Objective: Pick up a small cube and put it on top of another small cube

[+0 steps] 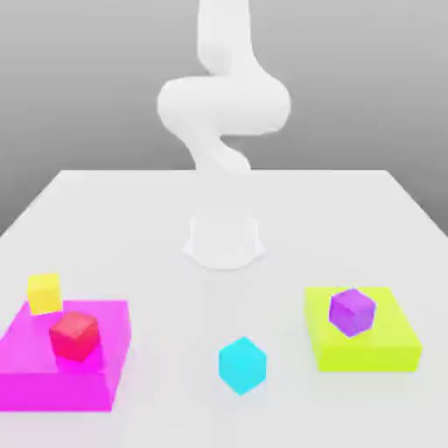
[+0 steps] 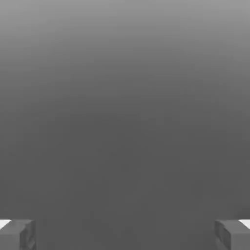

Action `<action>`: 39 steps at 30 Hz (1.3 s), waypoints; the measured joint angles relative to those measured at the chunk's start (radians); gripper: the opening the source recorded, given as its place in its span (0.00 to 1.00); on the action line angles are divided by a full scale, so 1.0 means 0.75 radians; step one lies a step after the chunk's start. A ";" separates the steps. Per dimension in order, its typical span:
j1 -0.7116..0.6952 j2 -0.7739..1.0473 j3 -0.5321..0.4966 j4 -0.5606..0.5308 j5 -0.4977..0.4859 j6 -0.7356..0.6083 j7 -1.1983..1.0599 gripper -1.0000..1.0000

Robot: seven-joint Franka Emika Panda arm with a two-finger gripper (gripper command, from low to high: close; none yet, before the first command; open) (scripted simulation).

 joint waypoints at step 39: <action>0.328 1.205 -0.189 -0.575 0.111 0.825 -0.824 0.50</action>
